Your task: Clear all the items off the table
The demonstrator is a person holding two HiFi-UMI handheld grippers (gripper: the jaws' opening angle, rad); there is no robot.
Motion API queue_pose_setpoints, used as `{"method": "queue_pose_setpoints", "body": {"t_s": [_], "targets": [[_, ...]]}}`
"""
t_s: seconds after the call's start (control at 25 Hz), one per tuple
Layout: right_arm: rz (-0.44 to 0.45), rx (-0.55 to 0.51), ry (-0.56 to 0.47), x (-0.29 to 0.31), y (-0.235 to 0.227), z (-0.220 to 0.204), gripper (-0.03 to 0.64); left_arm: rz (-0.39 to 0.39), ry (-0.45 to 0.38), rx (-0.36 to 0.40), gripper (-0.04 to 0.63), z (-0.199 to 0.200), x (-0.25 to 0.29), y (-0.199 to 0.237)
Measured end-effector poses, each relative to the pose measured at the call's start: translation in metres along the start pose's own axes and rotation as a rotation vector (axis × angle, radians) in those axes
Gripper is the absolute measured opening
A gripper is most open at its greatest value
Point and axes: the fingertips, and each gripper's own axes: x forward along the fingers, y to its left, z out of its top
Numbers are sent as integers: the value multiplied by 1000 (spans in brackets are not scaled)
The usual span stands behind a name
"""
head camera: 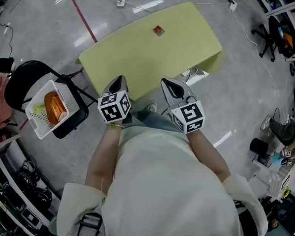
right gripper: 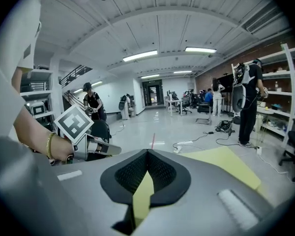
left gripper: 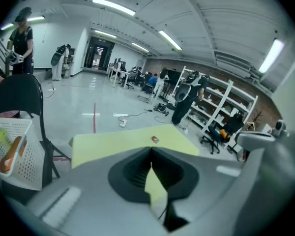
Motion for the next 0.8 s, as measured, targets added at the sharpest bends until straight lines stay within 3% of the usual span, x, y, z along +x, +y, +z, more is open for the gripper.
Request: {"method": "queue_pose_setpoints", "body": {"t_s": [0.44, 0.8], "targets": [[-247, 117, -30, -84, -77, -32, -6, -161, 59, 155, 9, -3, 46, -110], [-322, 149, -30, -103, -104, -41, -6, -184, 84, 216, 9, -4, 77, -135]]}}
